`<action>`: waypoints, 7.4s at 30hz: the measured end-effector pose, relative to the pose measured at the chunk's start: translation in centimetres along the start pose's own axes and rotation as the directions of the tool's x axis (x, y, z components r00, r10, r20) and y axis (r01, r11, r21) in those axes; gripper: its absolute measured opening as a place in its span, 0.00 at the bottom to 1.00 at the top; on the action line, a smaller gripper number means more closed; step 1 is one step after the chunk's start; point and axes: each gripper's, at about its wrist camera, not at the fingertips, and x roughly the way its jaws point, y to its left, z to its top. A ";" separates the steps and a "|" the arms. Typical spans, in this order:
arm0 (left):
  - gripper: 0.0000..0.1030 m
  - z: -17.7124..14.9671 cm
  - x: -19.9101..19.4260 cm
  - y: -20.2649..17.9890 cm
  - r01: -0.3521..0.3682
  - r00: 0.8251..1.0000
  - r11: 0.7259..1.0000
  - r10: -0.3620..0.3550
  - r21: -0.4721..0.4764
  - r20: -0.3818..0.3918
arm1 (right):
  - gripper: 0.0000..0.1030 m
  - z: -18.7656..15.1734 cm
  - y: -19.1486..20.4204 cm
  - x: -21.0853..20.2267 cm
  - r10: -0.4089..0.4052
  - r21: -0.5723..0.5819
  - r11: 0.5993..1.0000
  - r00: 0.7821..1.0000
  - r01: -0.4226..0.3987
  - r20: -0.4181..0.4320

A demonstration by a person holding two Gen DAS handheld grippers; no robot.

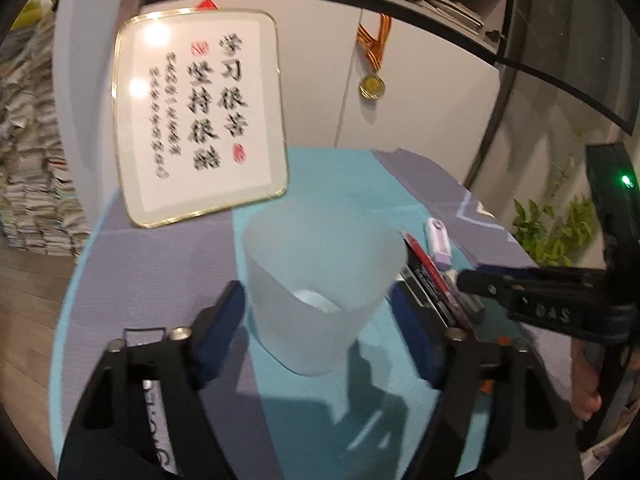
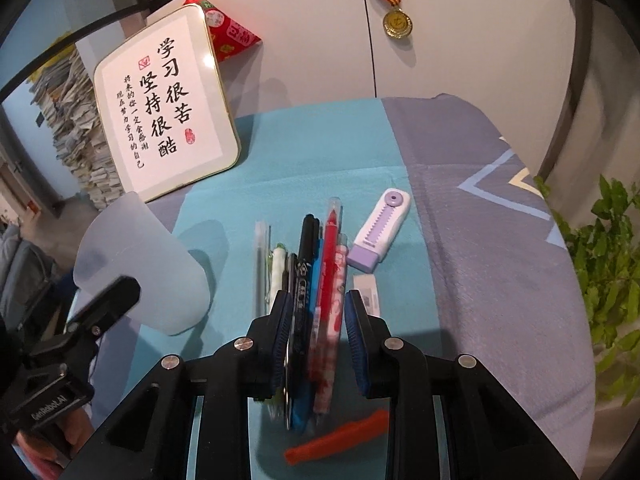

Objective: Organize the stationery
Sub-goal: 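Close the left gripper around the frosted cup while the right gripper hovers over the pens, then grasp the clear pen with the right gripper and lift it, then lower the clear pen into the cup held by the left gripper, release, then grasp the green highlighter from the pen row with the right gripper, then insert the green highlighter into the frosted cup and open the right gripper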

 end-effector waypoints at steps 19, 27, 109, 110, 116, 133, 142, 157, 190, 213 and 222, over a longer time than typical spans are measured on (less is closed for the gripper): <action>0.94 -0.3 -1.7 0.3 -0.051 0.994 0.998 0.047 0.037 0.099 | 0.28 3.4 2.4 2.1 0.081 -0.063 0.995 0.996 -0.083 -0.038; 0.99 2.7 1.1 -0.4 -0.119 0.990 0.993 0.120 -0.022 0.074 | 0.28 4.2 1.9 2.7 0.099 -0.051 0.994 0.994 -0.101 -0.036; 0.72 -1.4 -1.0 0.9 -0.099 0.992 0.986 0.087 0.134 0.086 | 0.13 5.8 13.5 -4.3 0.259 -0.276 0.933 0.964 -0.233 0.059; 0.72 -1.4 -0.9 0.9 -0.103 0.992 0.986 0.092 0.135 0.084 | 0.13 5.8 13.4 -4.2 0.255 -0.273 0.934 0.965 -0.230 0.059; 0.72 -1.5 -0.7 1.0 -0.113 0.992 0.984 0.103 0.136 0.074 | 0.13 5.8 12.6 -4.3 0.279 -0.238 0.936 0.959 -0.261 0.044; 0.72 -1.8 -1.0 0.7 -0.122 0.991 0.981 0.111 0.151 0.080 | 0.13 4.5 3.9 0.8 0.130 -0.084 0.987 0.989 -0.135 -0.063; 0.72 -1.7 -1.1 0.8 -0.117 0.991 0.982 0.107 0.149 0.077 | 0.13 5.4 4.9 6.2 0.031 -0.188 0.980 0.984 -0.064 -0.176; 0.72 -1.7 -1.0 0.7 -0.114 0.992 0.982 0.104 0.150 0.076 | 0.14 4.9 5.7 7.0 0.014 -0.234 0.970 0.980 -0.061 -0.197; 0.72 -1.7 -1.0 0.6 -0.115 0.992 0.982 0.104 0.152 0.077 | 0.14 7.1 12.3 -13.2 0.309 -0.289 0.929 0.914 -0.232 0.261; 0.72 -1.7 -0.9 0.5 -0.115 0.992 0.982 0.105 0.152 0.077 | 0.14 5.8 11.3 -6.6 0.323 -0.219 0.928 0.945 -0.303 0.061; 0.72 -1.7 -0.9 0.6 -0.115 0.992 0.982 0.104 0.151 0.077 | 0.14 5.5 11.4 -5.5 0.318 -0.212 0.928 0.948 -0.307 0.020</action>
